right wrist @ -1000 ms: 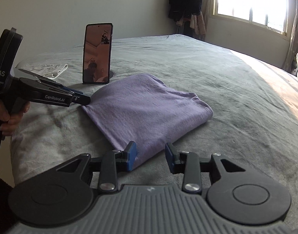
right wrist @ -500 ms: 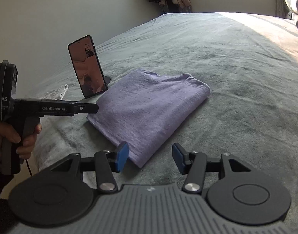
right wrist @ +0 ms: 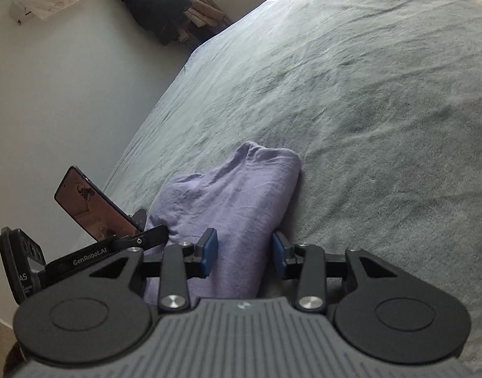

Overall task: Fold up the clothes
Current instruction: 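Grasp the folded lavender cloth with both grippers and lift it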

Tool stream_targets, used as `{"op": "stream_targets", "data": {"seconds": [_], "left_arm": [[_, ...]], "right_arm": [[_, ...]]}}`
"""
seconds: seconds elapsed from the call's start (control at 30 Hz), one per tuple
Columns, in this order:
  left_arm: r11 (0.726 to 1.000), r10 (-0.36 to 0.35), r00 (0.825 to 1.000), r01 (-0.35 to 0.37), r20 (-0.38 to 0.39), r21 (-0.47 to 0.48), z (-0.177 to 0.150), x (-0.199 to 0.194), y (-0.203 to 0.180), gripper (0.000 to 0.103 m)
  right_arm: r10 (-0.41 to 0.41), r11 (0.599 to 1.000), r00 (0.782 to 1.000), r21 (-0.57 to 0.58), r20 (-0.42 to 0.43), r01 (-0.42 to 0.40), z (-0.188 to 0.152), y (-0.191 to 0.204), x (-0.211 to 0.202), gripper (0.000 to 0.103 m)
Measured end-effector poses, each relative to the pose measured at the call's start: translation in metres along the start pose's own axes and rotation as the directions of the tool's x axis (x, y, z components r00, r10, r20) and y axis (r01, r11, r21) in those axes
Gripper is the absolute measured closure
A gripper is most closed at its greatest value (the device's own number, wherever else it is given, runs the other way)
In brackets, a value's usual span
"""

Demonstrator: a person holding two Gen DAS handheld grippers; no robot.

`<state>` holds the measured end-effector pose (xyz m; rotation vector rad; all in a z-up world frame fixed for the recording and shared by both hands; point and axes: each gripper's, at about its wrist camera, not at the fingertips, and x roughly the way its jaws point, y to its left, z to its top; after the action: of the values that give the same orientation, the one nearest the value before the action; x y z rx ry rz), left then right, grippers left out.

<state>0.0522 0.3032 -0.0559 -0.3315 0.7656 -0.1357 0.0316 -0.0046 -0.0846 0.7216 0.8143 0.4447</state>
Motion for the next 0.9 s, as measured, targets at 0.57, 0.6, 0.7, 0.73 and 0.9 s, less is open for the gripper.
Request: {"op": "stream_targets", "data": {"seconds": [0.57,0.6,0.7,0.73,0.9], "left_arm": [[0.98,-0.106,0.994,0.105,0.005,-0.171,-0.001,-0.005,-0.069,0.089],[0.979,-0.117,0.993,0.115,0.001,-0.168,-0.002,-0.003,-0.079,0.089],[0.978,-0.157,0.987,0.153,-0.02,-0.143,-0.008,0.004,-0.112,0.089],[0.977,-0.171,0.985,0.165,-0.032,-0.135,-0.011,0.007,-0.124,0.089],[0.968,-0.239,0.967,0.229,-0.087,-0.105,-0.022,0.028,-0.184,0.089]], "right_arm": [[0.008,1.0,0.989,-0.002,0.146,-0.008,0.029,0.001,-0.07,0.09],[0.001,1.0,0.988,-0.003,0.157,-0.001,0.033,-0.003,-0.079,0.09],[-0.028,1.0,0.982,-0.008,0.187,0.03,0.047,-0.018,-0.111,0.09],[-0.041,0.999,0.98,-0.008,0.194,0.044,0.05,-0.024,-0.121,0.09],[-0.119,0.992,0.964,-0.007,0.237,0.124,0.069,-0.053,-0.173,0.09]]}}
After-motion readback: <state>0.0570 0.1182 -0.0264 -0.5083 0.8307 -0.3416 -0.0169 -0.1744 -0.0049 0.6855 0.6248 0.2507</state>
